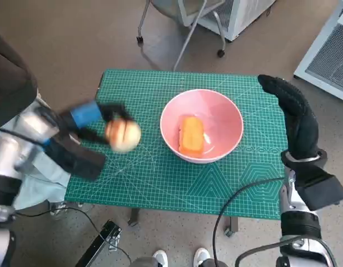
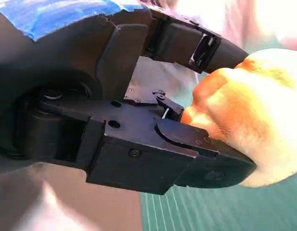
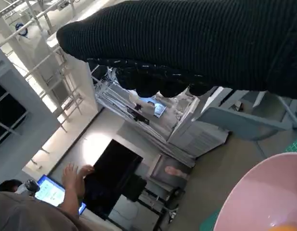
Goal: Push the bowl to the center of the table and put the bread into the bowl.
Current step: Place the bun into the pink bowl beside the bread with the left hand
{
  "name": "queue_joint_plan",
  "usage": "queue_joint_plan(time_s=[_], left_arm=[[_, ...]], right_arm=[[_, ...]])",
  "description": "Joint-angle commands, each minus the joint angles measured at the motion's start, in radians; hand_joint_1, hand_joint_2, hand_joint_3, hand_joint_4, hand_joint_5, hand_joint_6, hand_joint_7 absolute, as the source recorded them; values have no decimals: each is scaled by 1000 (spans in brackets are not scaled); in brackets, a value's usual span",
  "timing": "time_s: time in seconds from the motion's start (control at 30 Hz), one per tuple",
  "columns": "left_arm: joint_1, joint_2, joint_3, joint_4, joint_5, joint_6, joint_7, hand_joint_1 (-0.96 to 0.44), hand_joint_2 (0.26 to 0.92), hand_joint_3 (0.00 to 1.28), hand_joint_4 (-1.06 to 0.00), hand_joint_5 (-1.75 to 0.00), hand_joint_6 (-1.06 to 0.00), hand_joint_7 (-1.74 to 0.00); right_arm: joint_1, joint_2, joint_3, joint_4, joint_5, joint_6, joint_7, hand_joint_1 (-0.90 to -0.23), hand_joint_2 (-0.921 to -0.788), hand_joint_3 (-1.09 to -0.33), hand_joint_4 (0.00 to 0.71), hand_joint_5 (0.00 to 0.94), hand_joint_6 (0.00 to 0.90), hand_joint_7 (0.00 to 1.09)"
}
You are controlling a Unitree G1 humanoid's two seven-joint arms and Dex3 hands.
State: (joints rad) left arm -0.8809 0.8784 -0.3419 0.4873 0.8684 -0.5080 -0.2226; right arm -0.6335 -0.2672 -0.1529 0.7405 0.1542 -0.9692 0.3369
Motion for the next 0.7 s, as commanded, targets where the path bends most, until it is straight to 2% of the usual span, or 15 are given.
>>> queue_joint_plan(time_s=[0.03, 0.27, 0.43, 0.7], left_arm=[[-46, -13, 42, -54, -37, 9, 21, 1, 905, 31, -714, -1091, -743, -1104], [-115, -84, 46, -101, -24, 17, 79, 0, 911, 25, -732, -1055, -714, -1143], [-168, -147, 16, -108, 5, 33, 80, 0, 916, 18, -735, -1005, -713, -1183], [-259, -269, -60, -20, 56, 35, 108, 1, 914, 7, -740, -952, -753, -1179]], right_arm=[[15, -1, 0, 9, 9, 5, 13, -587, -921, -839, 349, 22, 27, 815], [14, 0, 2, -1, 3, 8, 8, -588, -921, -839, 350, 22, 27, 811], [17, 1, 3, -6, 1, 9, 6, -590, -921, -840, 351, 21, 26, 809], [29, 1, 3, -22, 1, 7, 5, -590, -921, -839, 353, 20, 28, 808]])
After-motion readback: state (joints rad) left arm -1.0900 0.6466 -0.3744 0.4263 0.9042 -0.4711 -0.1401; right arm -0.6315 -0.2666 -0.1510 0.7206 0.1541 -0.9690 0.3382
